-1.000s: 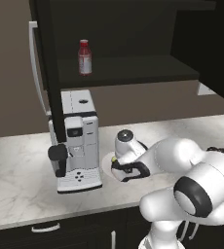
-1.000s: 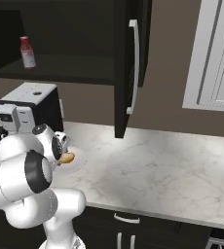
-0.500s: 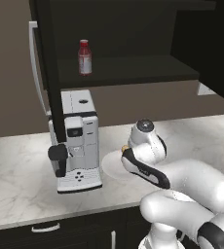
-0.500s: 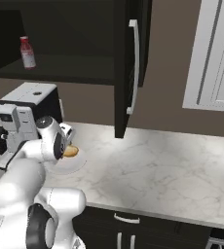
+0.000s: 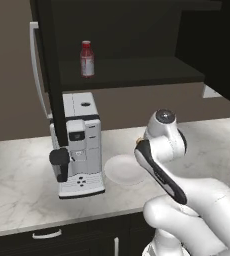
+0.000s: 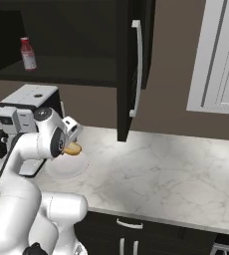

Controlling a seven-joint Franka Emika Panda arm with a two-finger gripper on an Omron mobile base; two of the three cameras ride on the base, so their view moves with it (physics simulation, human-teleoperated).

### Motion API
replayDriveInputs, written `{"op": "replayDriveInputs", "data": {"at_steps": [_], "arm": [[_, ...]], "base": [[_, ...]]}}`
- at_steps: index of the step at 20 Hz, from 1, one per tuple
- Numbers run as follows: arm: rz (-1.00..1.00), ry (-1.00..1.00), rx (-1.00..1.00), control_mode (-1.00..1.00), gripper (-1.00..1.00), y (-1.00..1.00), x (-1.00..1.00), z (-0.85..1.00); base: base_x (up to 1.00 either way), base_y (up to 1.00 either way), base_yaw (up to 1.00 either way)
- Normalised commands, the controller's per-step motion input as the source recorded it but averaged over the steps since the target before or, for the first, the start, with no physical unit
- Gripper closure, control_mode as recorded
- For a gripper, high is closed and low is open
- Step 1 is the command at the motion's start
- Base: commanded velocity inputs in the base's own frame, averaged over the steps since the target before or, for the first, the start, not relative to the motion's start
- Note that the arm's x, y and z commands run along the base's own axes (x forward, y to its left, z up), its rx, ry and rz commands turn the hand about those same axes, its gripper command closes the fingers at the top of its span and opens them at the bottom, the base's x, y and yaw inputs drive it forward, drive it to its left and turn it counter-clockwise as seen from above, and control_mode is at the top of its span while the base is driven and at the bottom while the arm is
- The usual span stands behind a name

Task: Move the hot dog bun to the plate on the dining table and place the condiment next to that plate. Then navigate to the fridge and take the sausage and place it on the plate as well.

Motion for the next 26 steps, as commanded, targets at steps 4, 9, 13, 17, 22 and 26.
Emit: {"op": "replayDriveInputs", "data": {"at_steps": [4, 9, 13, 17, 22, 26], "arm": [[-0.27, -0.03, 0.13, -1.00, 1.00, -0.10, -0.78, 0.79], [-0.25, -0.12, 0.13, -1.00, 1.00, -0.04, -0.95, 0.68], [-0.23, -0.25, 0.09, -1.00, 1.00, 0.00, -1.00, 0.60], [-0.20, -0.27, 0.00, -1.00, 1.00, -0.05, -0.99, 0.71], [-0.11, -0.15, 0.00, -1.00, 1.00, -0.13, -0.61, 0.68], [-0.07, 0.00, 0.00, -1.00, 1.00, 0.00, -0.18, 0.04]], "base": [[0.00, 0.00, 0.00], [0.00, 0.00, 0.00], [0.00, 0.00, 0.00], [0.00, 0.00, 0.00], [0.00, 0.00, 0.00], [0.00, 0.00, 0.00]]}}
